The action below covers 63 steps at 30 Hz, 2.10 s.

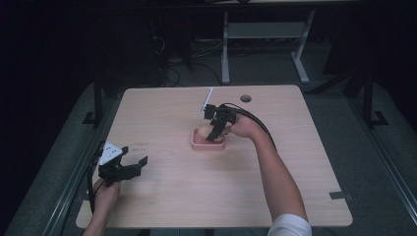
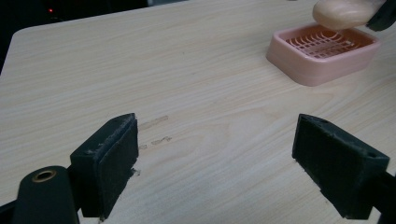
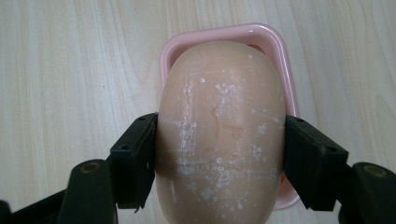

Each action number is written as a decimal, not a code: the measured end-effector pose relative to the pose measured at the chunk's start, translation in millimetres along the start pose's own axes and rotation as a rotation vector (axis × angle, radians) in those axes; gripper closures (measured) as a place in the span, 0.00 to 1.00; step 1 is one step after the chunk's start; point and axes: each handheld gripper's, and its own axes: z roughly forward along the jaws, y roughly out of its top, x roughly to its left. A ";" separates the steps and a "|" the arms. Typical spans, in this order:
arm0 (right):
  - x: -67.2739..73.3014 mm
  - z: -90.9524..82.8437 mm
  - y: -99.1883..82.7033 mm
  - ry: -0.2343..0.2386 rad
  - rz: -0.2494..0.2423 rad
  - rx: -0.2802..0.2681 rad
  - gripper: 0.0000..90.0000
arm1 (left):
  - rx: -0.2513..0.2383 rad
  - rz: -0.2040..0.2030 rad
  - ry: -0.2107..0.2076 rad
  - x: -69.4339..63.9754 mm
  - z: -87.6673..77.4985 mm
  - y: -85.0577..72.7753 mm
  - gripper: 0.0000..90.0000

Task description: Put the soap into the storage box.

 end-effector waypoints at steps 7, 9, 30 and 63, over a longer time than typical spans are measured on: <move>-3.5 10.1 1.5 0.013 0.010 0.013 0.35 | -0.001 0.002 0.001 0.4 -0.3 -0.1 0.16; -4.3 13.1 1.6 0.013 0.015 0.022 0.35 | 0.000 0.000 0.001 0.4 -0.3 -0.1 0.16; -7.8 21.8 2.1 0.015 0.024 0.037 0.35 | -0.001 0.003 0.002 0.7 -0.5 0.0 0.16; -6.2 6.5 -11.2 0.017 0.069 -0.019 0.30 | 0.005 0.011 -0.001 -0.4 -0.1 0.4 0.16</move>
